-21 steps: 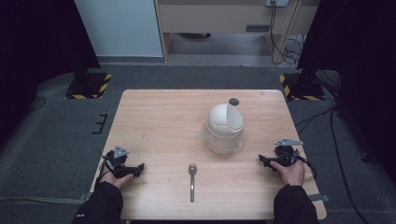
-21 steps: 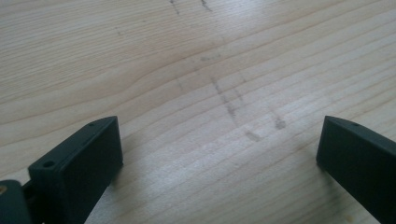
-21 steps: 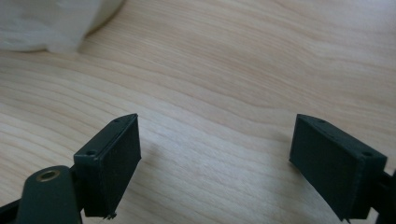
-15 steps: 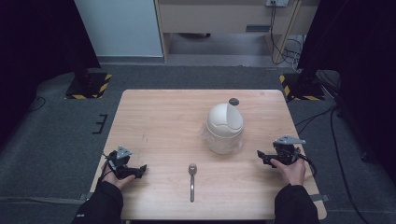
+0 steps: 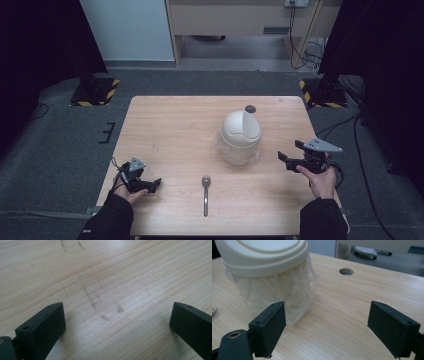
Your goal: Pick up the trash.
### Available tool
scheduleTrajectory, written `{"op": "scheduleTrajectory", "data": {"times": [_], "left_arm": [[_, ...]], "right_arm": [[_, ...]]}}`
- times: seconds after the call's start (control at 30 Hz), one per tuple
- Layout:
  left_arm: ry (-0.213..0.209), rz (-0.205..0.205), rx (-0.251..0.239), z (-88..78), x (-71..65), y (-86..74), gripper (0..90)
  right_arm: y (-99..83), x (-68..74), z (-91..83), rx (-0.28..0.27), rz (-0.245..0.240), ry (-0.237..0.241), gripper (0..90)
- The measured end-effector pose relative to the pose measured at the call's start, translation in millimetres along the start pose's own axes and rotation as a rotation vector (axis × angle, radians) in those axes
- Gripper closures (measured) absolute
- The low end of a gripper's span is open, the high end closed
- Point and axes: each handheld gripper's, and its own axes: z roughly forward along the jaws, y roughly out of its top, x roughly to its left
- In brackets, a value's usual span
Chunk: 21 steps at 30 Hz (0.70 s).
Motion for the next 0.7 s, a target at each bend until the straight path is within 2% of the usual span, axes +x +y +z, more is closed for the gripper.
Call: {"op": "scheduleTrajectory", "data": {"times": [0.13, 0.37, 0.7], "left_arm": [[0.002, -0.001, -0.004, 0.4, -0.5, -0.1, 0.0], [0.003, -0.004, -0.014, 0.8, -1.2, -0.9, 0.0], [0.002, -0.001, -0.015, 1.1, -1.0, -0.8, 0.0]], "right_arm": [[6.9, 1.9, -3.2, -0.028, 0.003, 0.006, 14.9], [31.4, 8.2, -13.1, -0.081, -0.034, 0.036, 14.1], [54.5, 12.4, -12.5, -0.101, -0.068, 0.073, 12.4]]}}
